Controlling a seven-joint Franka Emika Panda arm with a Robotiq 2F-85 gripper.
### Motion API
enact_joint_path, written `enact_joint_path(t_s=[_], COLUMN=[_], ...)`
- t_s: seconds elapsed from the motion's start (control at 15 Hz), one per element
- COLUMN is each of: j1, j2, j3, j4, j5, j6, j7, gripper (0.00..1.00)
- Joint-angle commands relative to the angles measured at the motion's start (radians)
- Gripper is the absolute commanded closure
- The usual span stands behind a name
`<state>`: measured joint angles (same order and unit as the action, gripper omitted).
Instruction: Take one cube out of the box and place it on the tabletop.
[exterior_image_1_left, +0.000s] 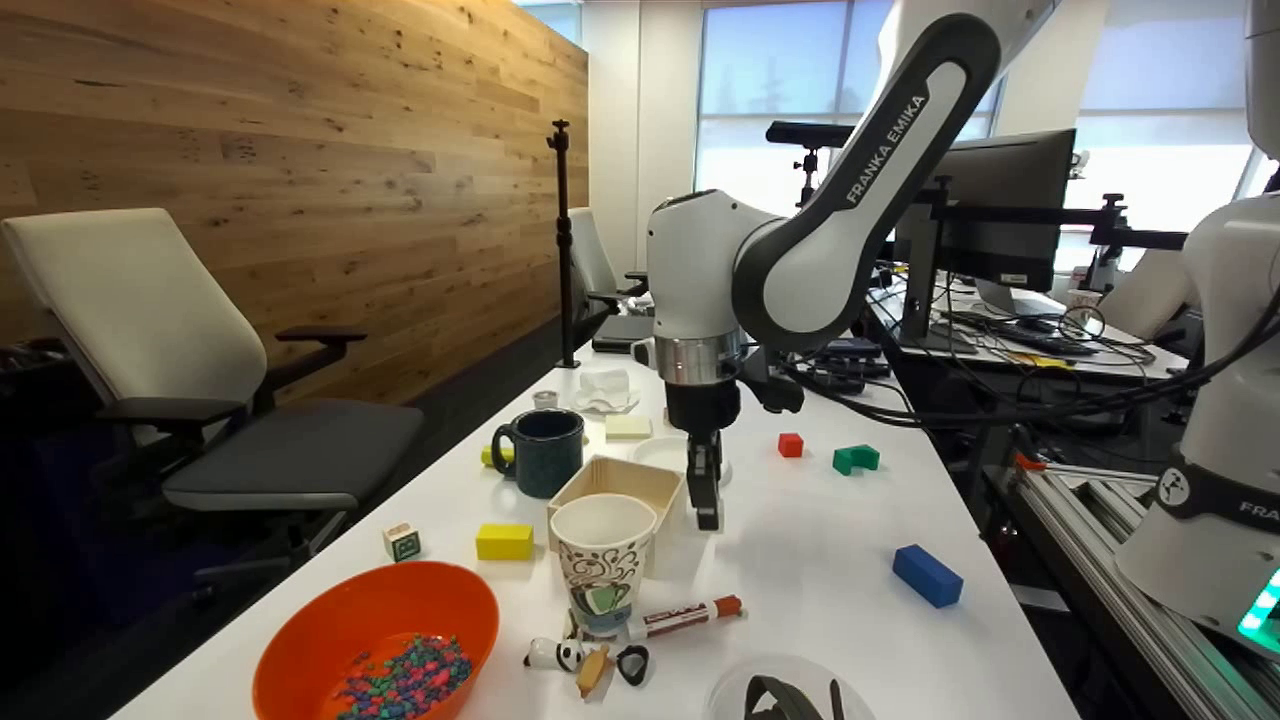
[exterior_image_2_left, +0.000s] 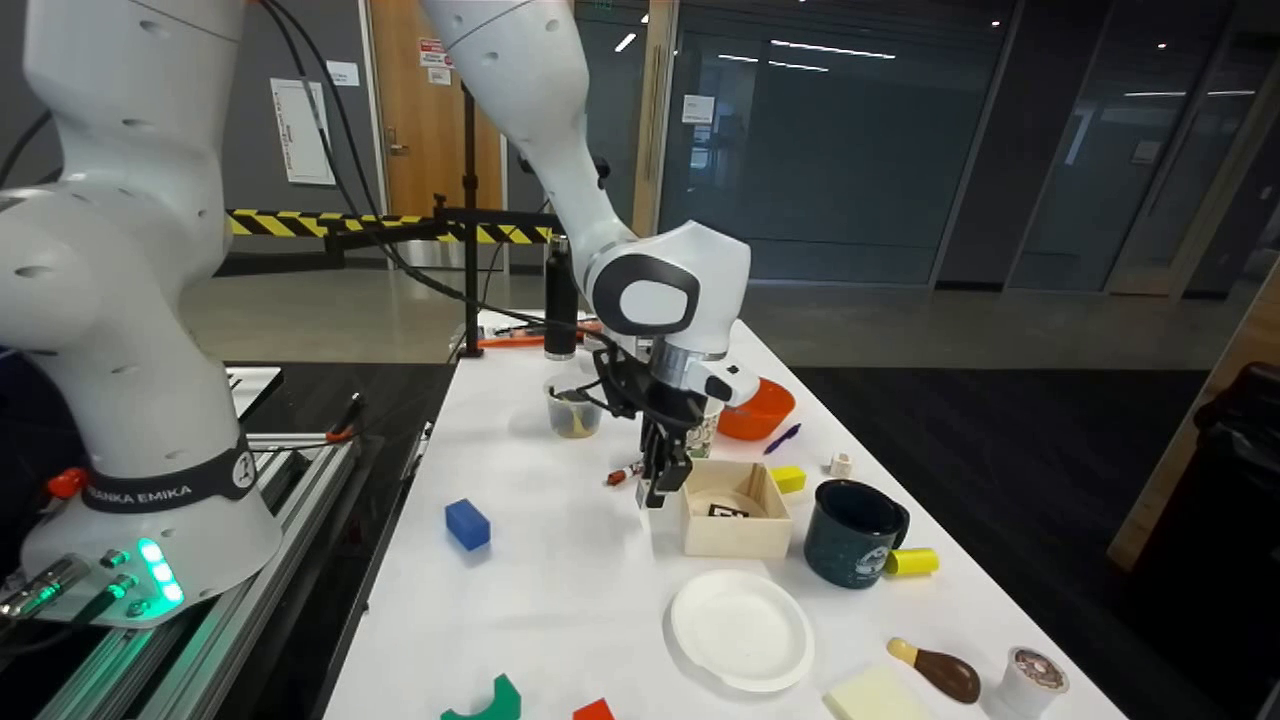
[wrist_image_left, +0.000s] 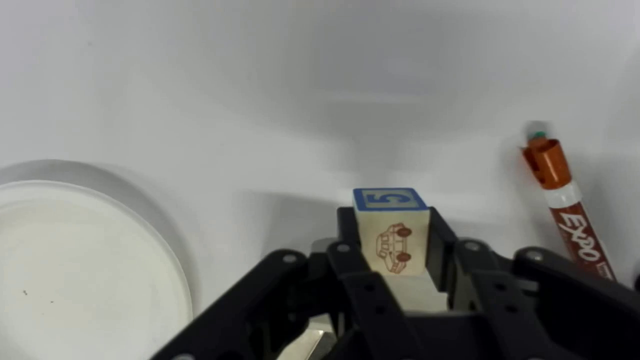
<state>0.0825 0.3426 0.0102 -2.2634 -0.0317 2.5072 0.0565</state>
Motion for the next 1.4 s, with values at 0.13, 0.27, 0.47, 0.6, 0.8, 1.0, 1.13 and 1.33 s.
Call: enact_joint_path(t_s=[0.13,0.27,0.47,0.6,0.8,1.0,1.13,1.33], j1=[-0.012,-0.011,-0.015,-0.019,-0.022,-0.02,-0.018,-0.01], j2=[0.008,0.014,0.025,0.041,0.057,0.065,0.056,0.014], j3=[0.015,0.016,0.021,0.026,0.033,0.031,0.027,0.009], j4=[-0.038,-0.038,-0.035,-0.031,-0.03,-0.029,-0.031,-0.041], j5=[0.001,0.0,0.006,0.013,0.019,0.016,0.012,-0.003], j6=[0.08,0.084,0.088,0.094,0.095,0.088,0.082,0.075], j7=[-0.024,-0.023,-0.031,-0.04,-0.047,-0.041,-0.035,-0.008], gripper=[0.91,0.91,0.91,0.91,0.91,0.34,0.19,0.01])
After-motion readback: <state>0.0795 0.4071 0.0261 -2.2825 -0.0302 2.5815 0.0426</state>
